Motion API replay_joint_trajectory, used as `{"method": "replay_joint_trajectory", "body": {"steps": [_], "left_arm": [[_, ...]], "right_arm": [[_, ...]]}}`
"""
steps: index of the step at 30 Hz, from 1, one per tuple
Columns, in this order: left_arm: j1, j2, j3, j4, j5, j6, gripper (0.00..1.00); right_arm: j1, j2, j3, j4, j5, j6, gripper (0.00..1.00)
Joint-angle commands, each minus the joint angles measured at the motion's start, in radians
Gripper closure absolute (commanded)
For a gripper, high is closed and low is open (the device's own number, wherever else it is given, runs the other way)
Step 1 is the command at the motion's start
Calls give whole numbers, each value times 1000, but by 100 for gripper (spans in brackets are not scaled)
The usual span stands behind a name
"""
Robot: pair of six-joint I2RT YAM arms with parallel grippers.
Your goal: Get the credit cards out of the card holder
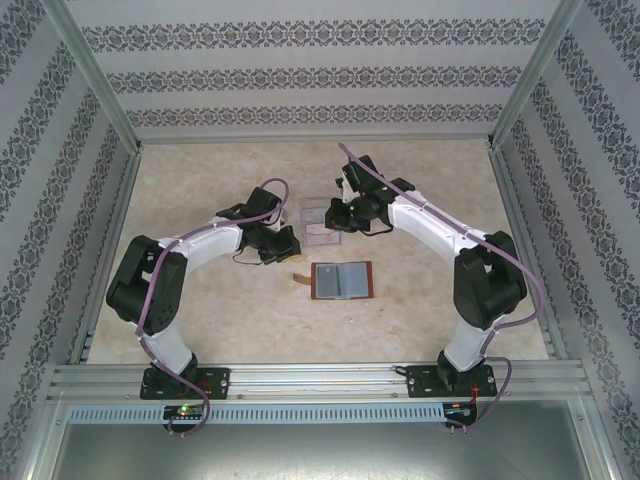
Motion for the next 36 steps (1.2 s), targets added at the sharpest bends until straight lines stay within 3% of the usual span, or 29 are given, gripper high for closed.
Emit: {"method": "replay_joint_trajectory", "body": {"steps": [1,23,36], "left_arm": [[-30,14,42,-63,-28,35,90],[-167,89,-11,-15,68,-8,92],[-177,135,-17,-26,49,-5,98]], "right_arm": [[0,-54,-49,56,-50,74,85],[-11,-173,-351,107,-104,104,81],[10,-144,-383,135,-137,118,84]]}}
